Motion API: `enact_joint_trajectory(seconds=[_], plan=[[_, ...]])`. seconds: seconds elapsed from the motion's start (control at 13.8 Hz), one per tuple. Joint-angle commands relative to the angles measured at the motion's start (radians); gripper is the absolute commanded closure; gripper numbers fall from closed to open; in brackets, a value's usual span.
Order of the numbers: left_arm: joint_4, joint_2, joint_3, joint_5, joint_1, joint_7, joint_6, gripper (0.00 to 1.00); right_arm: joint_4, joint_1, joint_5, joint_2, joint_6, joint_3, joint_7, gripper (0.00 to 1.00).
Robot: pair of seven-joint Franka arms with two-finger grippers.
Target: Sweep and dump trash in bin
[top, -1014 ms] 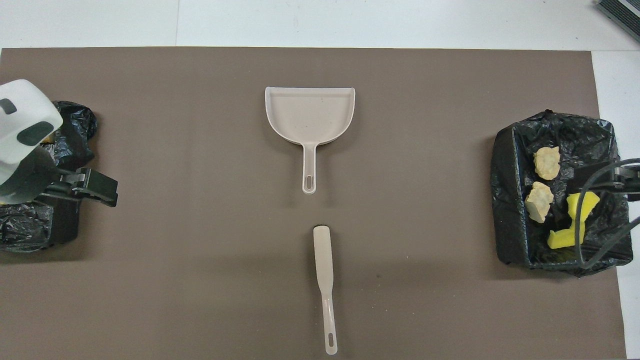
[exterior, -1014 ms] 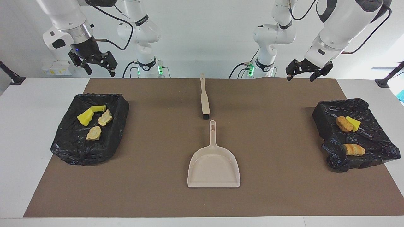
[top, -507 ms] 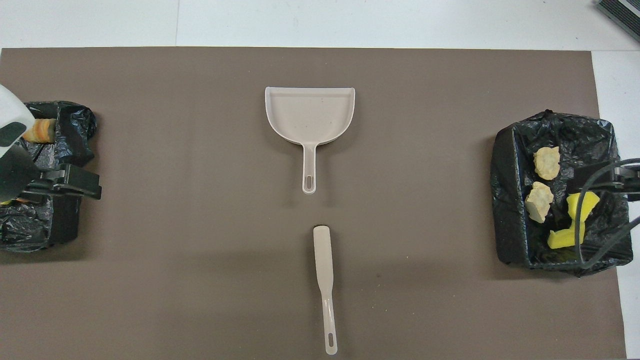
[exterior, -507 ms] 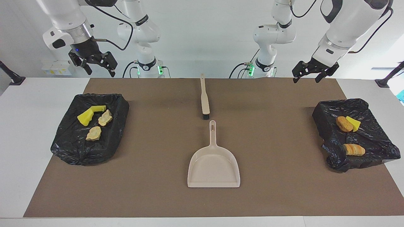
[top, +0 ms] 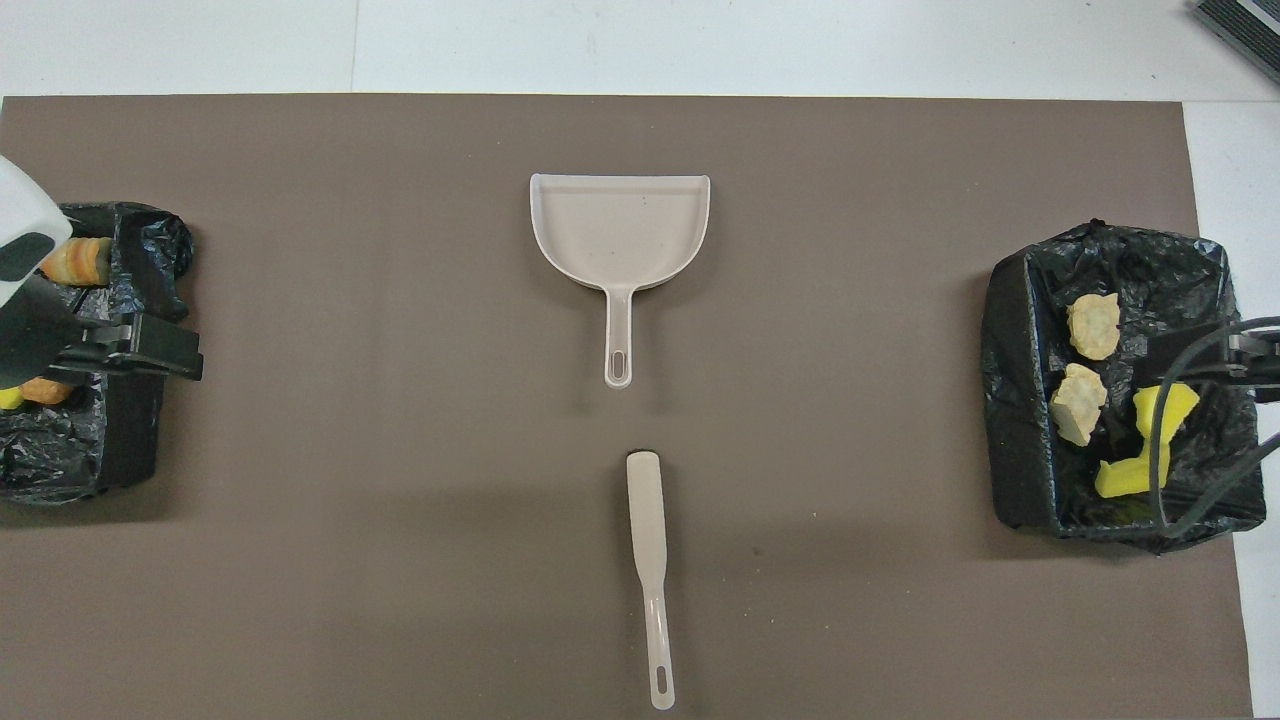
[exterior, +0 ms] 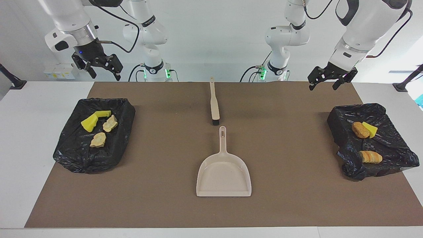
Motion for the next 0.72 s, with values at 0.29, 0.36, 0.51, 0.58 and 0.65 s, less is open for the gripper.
enact_joint_trajectory(seconds=[0.29,0.36,0.51,0.58,0.65], plan=[[0.004,0.002,-0.015,0.051,-0.003,0.035,0.002,0.0,-0.019,-0.008,0.015,-0.016,0.01,0.007,0.019,0.0],[0.004,0.002,-0.013,0.053,-0.001,0.065,0.003,0.0,-0.02,-0.008,0.015,-0.017,0.01,0.007,0.019,0.0],[0.003,0.001,-0.013,0.047,-0.001,0.075,0.009,0.0,-0.02,-0.008,0.015,-0.017,0.01,0.007,0.019,0.0],[0.003,0.001,-0.013,0.047,-0.001,0.075,0.011,0.0,-0.02,-0.008,0.015,-0.017,0.01,0.007,0.019,0.0],[0.001,-0.001,-0.015,0.045,-0.001,0.075,0.012,0.0,-0.02,-0.008,0.015,-0.017,0.01,0.007,0.019,0.0]])
